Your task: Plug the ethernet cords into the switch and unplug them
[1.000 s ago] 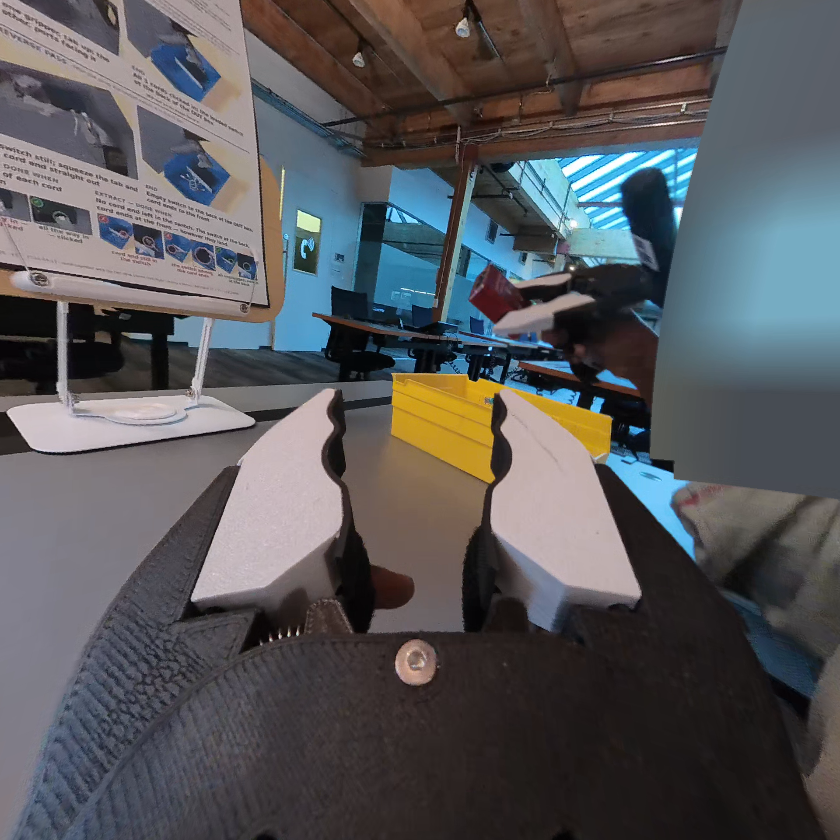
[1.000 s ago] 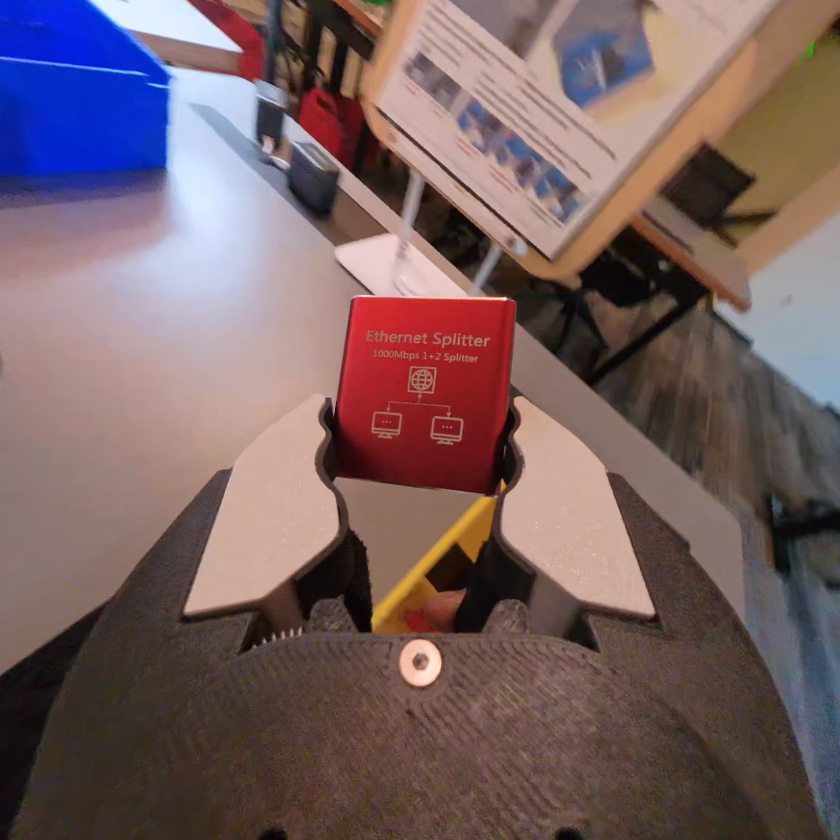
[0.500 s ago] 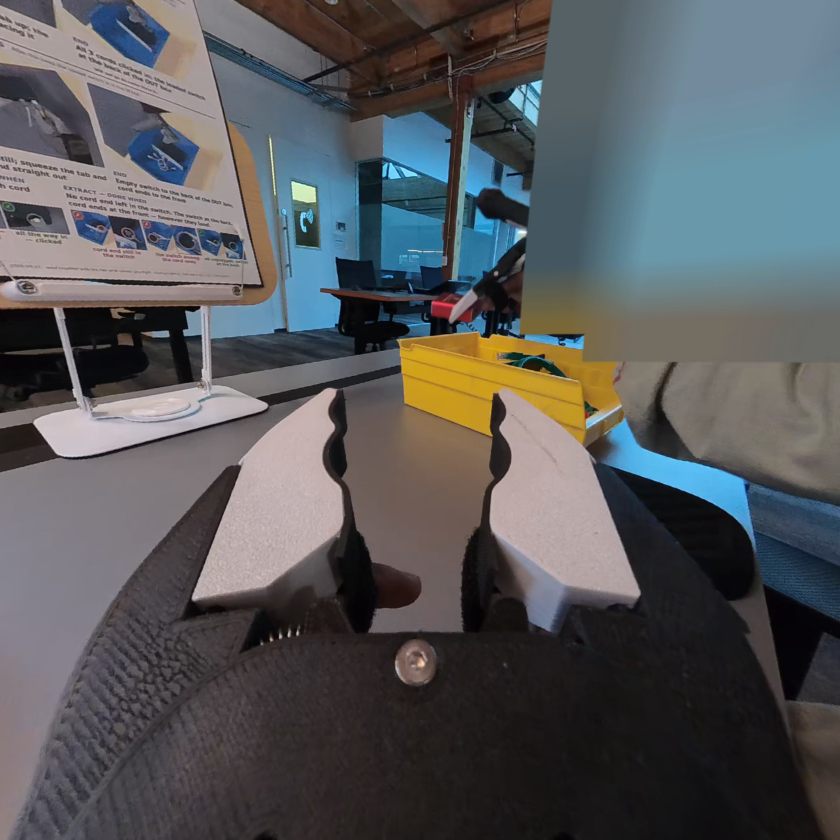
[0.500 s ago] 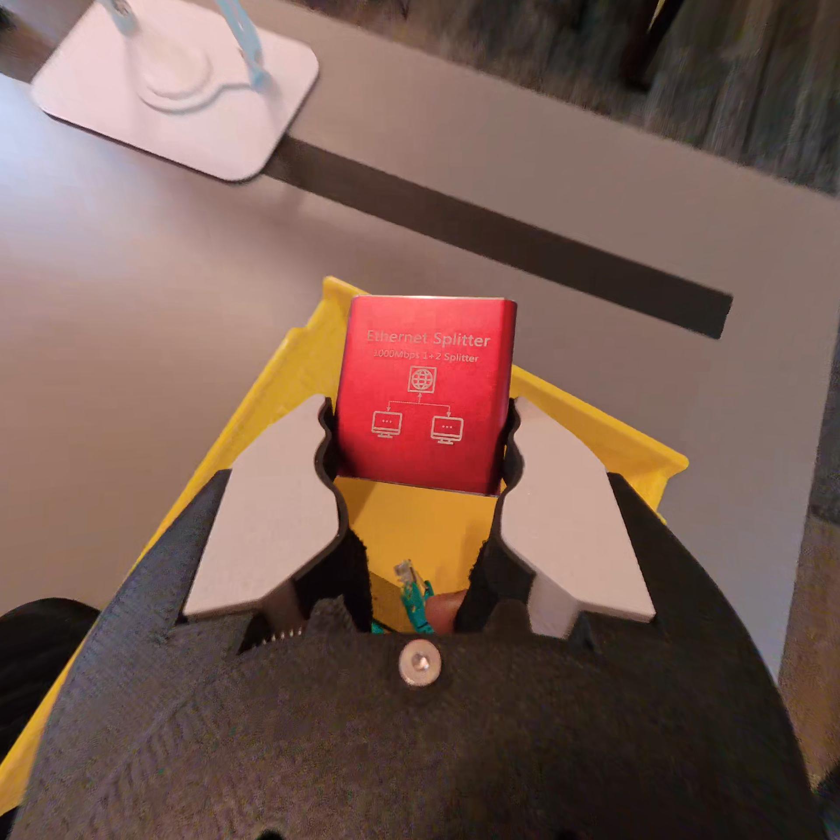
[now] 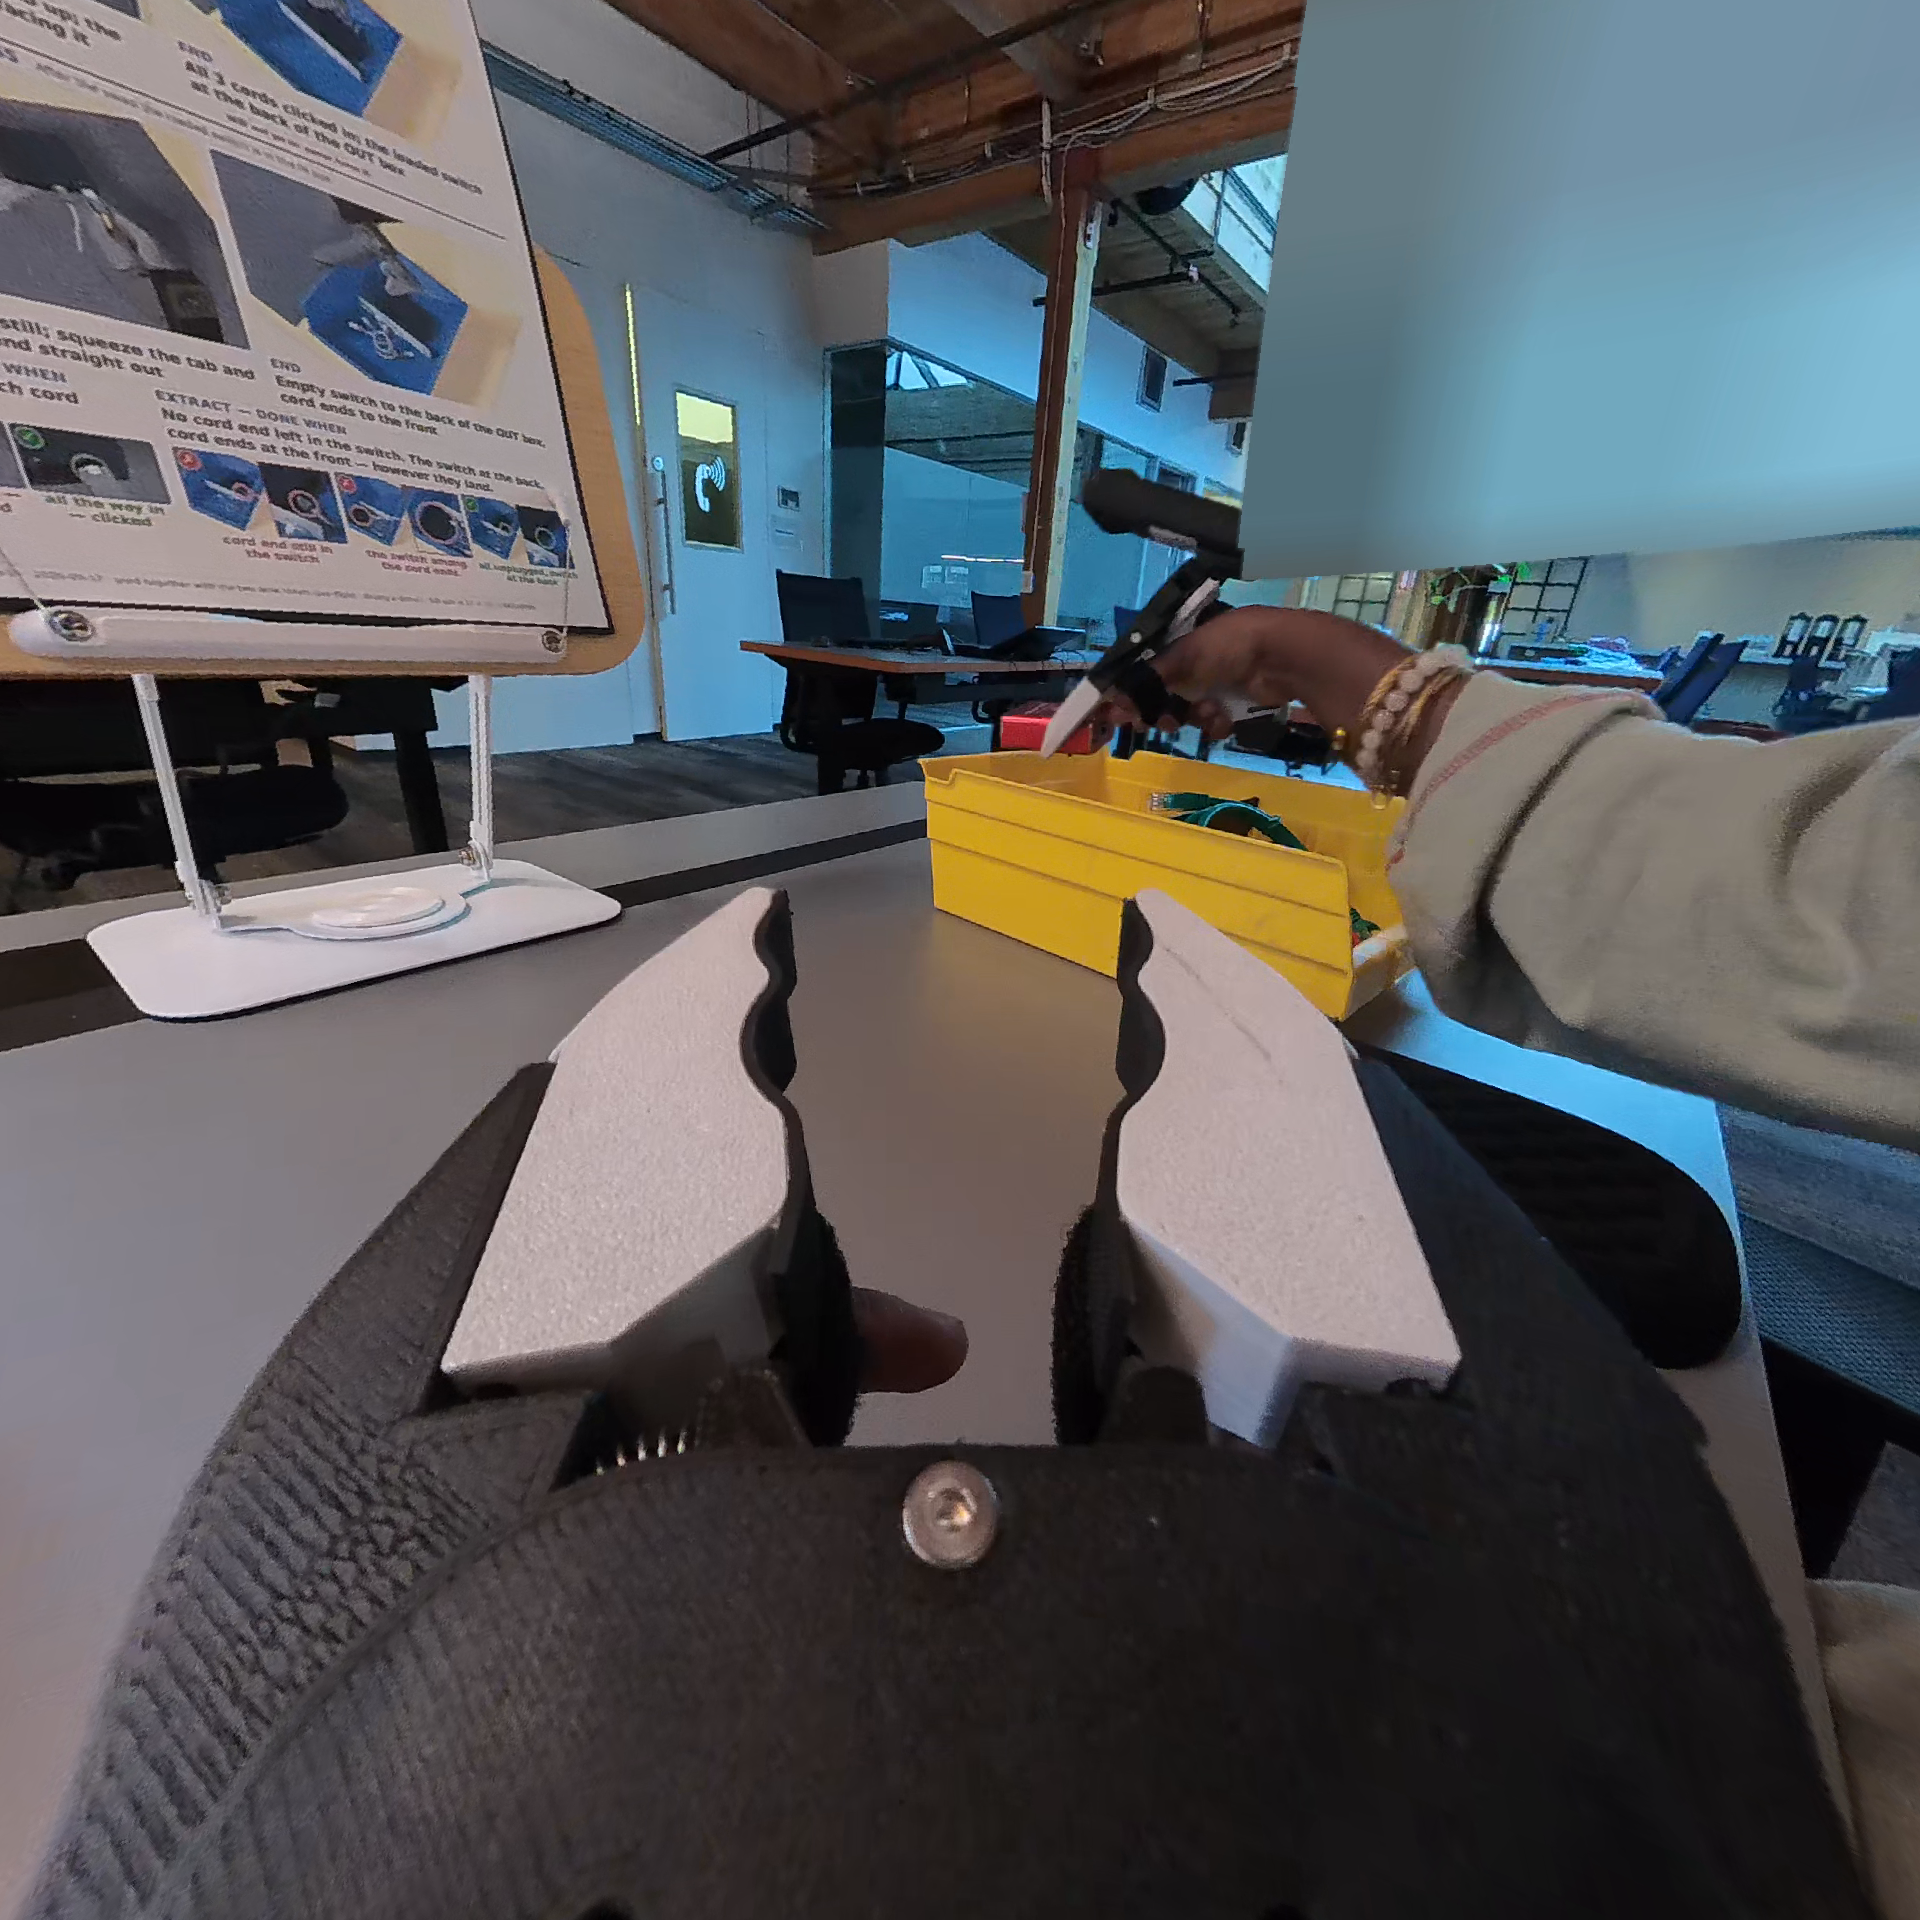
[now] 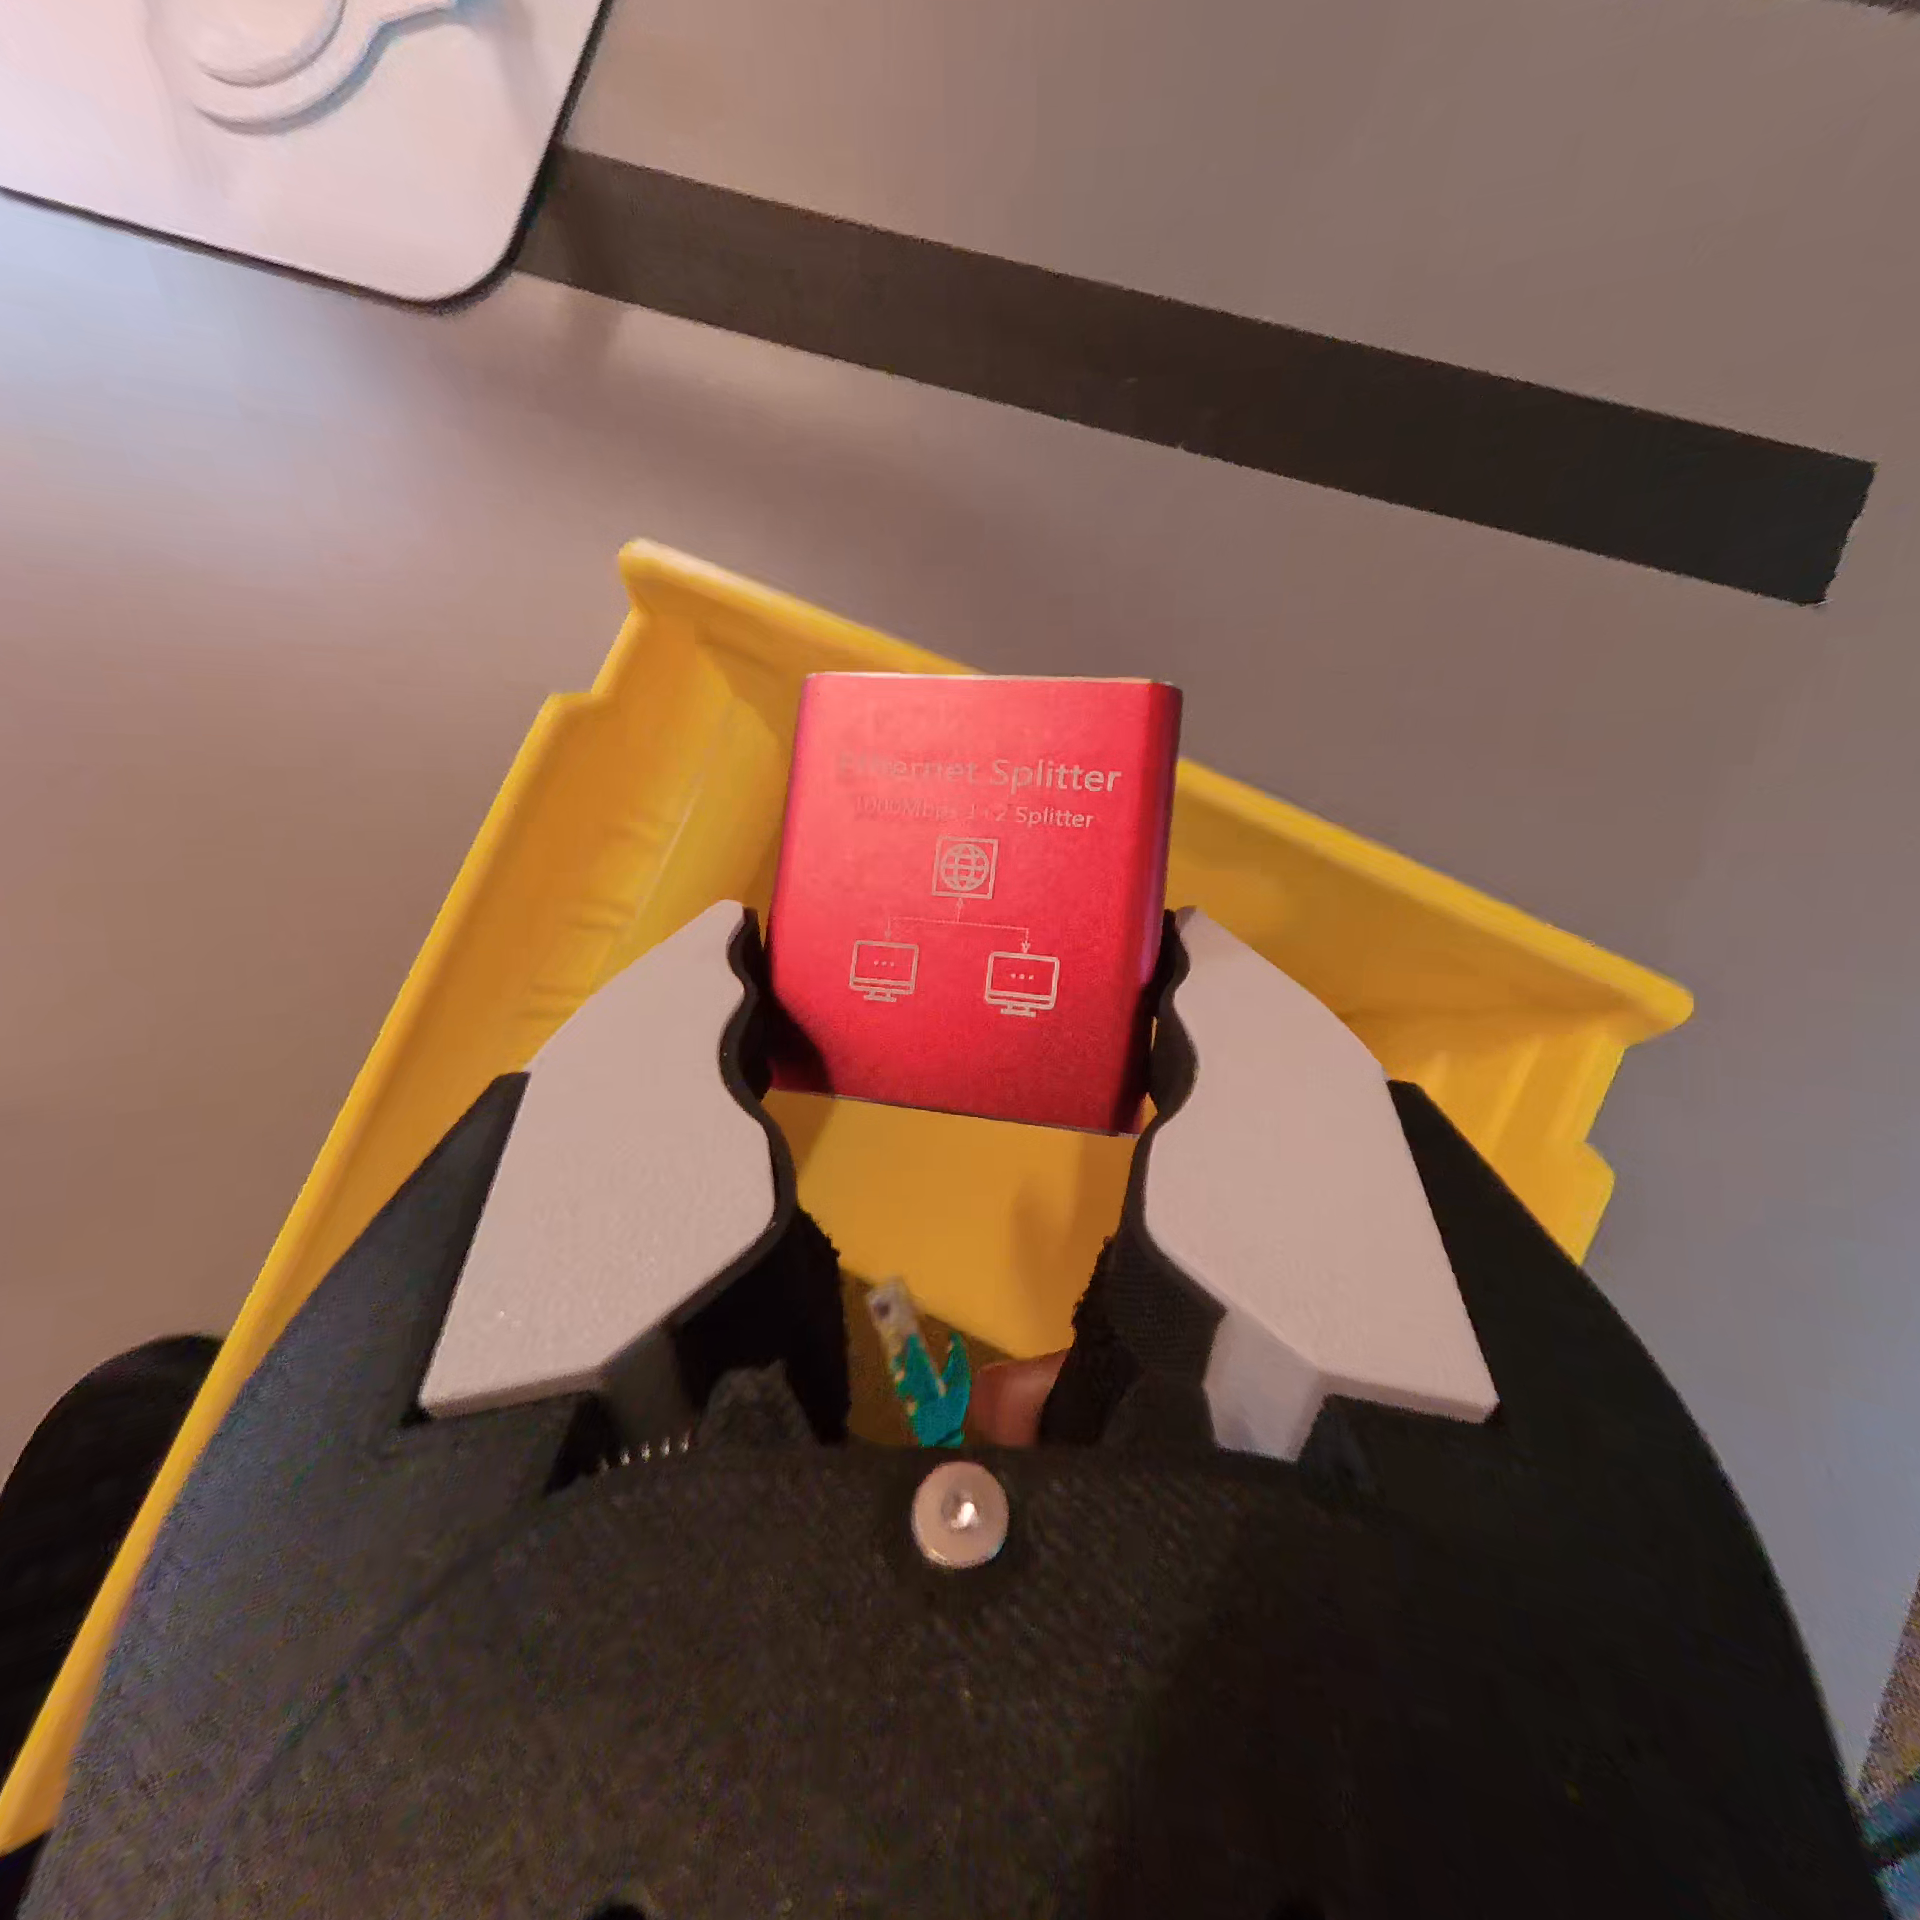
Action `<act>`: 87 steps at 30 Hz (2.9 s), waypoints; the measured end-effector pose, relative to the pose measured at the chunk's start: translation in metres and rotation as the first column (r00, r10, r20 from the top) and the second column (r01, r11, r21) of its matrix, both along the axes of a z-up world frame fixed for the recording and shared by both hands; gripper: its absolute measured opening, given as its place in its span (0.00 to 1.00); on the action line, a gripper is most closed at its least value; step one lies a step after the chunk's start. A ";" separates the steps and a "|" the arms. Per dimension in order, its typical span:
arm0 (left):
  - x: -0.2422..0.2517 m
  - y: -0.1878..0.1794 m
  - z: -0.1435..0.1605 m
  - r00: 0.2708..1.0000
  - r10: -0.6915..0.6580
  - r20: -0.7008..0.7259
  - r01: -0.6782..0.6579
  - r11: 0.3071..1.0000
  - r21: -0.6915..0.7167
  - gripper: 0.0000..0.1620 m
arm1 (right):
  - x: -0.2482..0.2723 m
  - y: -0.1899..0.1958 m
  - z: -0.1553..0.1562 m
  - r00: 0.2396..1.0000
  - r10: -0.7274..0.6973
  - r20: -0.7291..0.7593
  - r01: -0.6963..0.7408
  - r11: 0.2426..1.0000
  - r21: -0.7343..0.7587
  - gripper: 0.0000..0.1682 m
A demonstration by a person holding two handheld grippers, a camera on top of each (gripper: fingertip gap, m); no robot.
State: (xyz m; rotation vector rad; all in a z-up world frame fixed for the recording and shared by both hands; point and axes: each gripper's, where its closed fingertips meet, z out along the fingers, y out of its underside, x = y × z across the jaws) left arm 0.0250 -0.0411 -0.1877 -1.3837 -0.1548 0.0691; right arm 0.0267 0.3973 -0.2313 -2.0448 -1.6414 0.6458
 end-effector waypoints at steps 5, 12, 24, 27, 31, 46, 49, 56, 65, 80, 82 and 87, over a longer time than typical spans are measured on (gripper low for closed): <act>0.000 -0.001 0.001 1.000 -0.001 0.007 0.001 1.000 0.009 0.37 | 0.027 -0.013 -0.027 0.984 0.052 0.172 -0.049 0.999 -0.022 0.44; 0.002 0.000 0.000 1.000 0.004 -0.015 -0.004 1.000 -0.002 0.37 | 0.035 -0.008 -0.073 0.926 0.066 0.373 -0.041 0.996 -0.074 0.44; 0.002 0.001 -0.001 1.000 0.007 -0.023 -0.007 1.000 -0.008 0.37 | 0.031 -0.006 -0.062 0.918 0.068 0.392 -0.078 0.997 0.009 0.52; 0.001 0.000 0.000 1.000 0.012 -0.023 -0.012 1.000 -0.007 0.37 | 0.034 0.000 -0.031 0.952 -0.011 0.304 -0.052 0.979 0.197 0.53; 0.001 0.000 0.000 1.000 0.017 -0.025 -0.017 1.000 -0.005 0.37 | 0.037 -0.038 0.030 0.998 0.065 0.021 -0.068 0.894 0.442 0.56; -0.098 -0.130 0.057 0.909 0.405 -0.093 -0.410 0.911 -0.042 0.37 | 0.088 -0.216 -0.021 0.947 0.236 -0.216 -0.138 0.911 0.389 0.60; -0.135 -0.175 0.030 0.825 0.560 -0.082 -0.564 0.800 -0.207 0.38 | 0.089 -0.207 -0.041 0.975 0.139 -0.176 -0.073 0.938 0.338 0.55; -0.155 -0.181 -0.048 0.849 0.529 0.003 -0.449 0.723 -0.524 0.32 | 0.081 -0.192 -0.044 0.972 0.115 -0.204 -0.025 0.918 0.396 0.29; -0.181 -0.186 -0.047 0.700 0.711 -0.064 -0.670 0.625 -0.400 0.06 | 0.044 -0.197 -0.044 0.961 0.197 -0.193 -0.100 0.900 0.424 0.25; -0.176 -0.175 -0.047 0.719 0.695 0.014 -0.644 0.673 -0.363 0.09 | -0.010 -0.287 -0.040 0.912 0.349 -0.216 -0.262 0.901 0.346 0.23; -0.176 -0.175 -0.047 0.722 0.692 0.003 -0.644 0.673 -0.364 0.09 | -0.018 -0.301 -0.041 0.903 0.384 -0.194 -0.299 0.883 0.361 0.24; -0.175 -0.175 -0.047 0.729 0.684 0.022 -0.634 0.688 -0.352 0.10 | -0.032 -0.325 -0.041 0.881 0.442 -0.170 -0.353 0.853 0.385 0.24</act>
